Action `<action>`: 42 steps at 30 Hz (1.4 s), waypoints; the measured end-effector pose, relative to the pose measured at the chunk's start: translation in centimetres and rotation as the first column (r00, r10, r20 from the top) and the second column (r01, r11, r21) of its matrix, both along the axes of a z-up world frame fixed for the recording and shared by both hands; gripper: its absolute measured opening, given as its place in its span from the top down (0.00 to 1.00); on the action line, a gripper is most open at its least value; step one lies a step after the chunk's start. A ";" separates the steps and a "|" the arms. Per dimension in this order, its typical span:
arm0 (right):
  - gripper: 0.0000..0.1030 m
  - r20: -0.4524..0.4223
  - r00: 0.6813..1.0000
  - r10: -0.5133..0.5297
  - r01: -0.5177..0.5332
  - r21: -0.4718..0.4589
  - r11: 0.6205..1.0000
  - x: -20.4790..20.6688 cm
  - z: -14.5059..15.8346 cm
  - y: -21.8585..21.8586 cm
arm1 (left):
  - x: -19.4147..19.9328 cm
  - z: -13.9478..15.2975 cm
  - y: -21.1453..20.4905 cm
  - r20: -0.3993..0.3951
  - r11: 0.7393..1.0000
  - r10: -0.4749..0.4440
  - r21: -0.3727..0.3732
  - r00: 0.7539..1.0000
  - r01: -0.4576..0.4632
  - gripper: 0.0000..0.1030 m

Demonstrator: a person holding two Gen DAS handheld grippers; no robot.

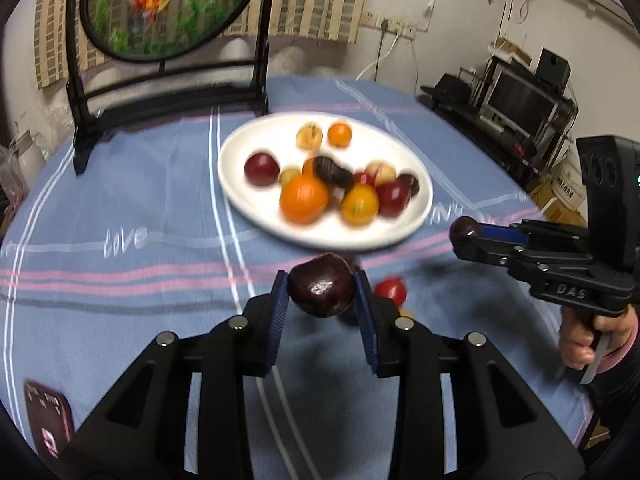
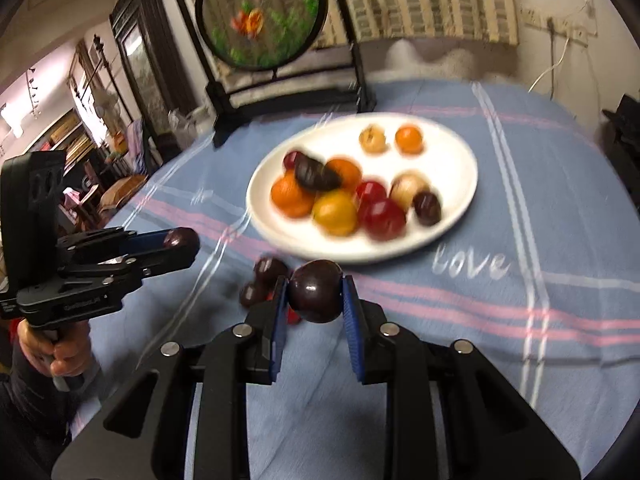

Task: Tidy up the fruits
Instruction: 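Lower both plums onto the white plate and open both tools, then grasp a yellow fruit with the right tool while the left grasps a dark plum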

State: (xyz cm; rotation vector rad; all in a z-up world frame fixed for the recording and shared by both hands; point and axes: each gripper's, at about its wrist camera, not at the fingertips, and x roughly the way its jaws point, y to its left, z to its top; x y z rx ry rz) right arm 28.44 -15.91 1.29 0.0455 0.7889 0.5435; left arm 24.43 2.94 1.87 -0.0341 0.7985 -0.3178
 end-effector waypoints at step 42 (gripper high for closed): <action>0.57 -0.105 0.989 0.102 -0.114 -0.118 0.986 -2.7 -4.6 6.0 | 1.3 -1.7 3.8 -0.043 0.951 0.304 -0.038 0.952 -0.306 0.04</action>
